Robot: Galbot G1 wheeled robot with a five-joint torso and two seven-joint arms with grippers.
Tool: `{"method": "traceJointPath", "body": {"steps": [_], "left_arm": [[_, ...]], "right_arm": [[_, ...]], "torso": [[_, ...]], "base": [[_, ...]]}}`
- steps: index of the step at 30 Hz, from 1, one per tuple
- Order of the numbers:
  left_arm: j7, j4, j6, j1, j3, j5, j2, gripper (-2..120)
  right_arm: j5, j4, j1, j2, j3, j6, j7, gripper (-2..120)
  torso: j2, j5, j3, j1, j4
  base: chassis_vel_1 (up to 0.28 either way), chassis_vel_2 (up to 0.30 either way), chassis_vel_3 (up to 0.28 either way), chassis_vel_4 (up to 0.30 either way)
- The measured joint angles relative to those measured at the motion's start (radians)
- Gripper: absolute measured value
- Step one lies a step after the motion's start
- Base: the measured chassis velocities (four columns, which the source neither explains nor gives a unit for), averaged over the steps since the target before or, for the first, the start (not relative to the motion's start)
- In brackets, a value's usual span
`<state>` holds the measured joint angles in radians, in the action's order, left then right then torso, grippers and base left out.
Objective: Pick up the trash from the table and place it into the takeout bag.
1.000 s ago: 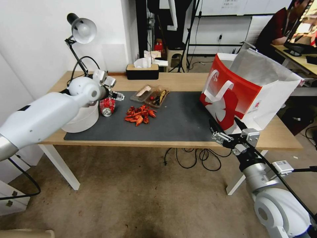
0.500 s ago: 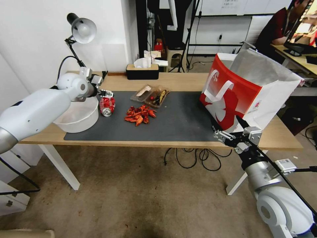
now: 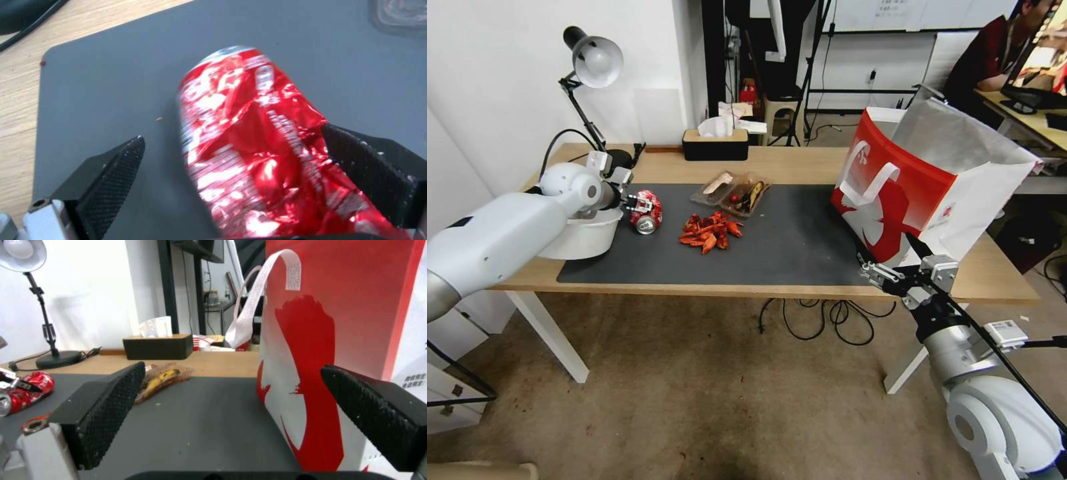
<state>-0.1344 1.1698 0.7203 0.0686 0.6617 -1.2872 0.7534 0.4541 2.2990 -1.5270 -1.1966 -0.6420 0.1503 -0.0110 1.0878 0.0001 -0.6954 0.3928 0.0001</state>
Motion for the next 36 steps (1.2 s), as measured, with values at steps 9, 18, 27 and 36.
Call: {"method": "traceJointPath", "body": {"steps": [9,18,27,36], "left_arm": [[0.015,0.021,-0.001,-0.025,-0.021,0.034,0.010,75],[0.041,0.025,-0.001,-0.024,-0.030,0.047,0.011,41],[0.057,0.035,-0.003,-0.023,-0.031,0.066,0.005,9],[0.068,0.053,-0.003,-0.008,-0.034,0.067,-0.005,0]], "right_arm": [[0.001,-0.014,0.013,0.004,0.000,0.001,0.000,100],[0.002,-0.023,0.031,0.012,0.003,0.005,0.000,100],[0.004,-0.024,0.032,0.013,0.004,0.006,0.000,100],[0.005,-0.024,0.032,0.016,0.003,0.006,0.001,100]], "torso": [[0.000,-0.0002,0.000,0.000,-0.0002],[0.000,-0.0001,0.000,0.000,-0.0002],[0.000,-0.0001,0.000,0.000,-0.0002],[0.000,-0.0003,0.000,0.000,0.0000]], "base": [[0.000,0.000,0.000,0.000],[0.000,0.000,0.000,0.000],[0.000,0.000,0.000,0.000],[0.000,0.000,0.000,0.000]]}}
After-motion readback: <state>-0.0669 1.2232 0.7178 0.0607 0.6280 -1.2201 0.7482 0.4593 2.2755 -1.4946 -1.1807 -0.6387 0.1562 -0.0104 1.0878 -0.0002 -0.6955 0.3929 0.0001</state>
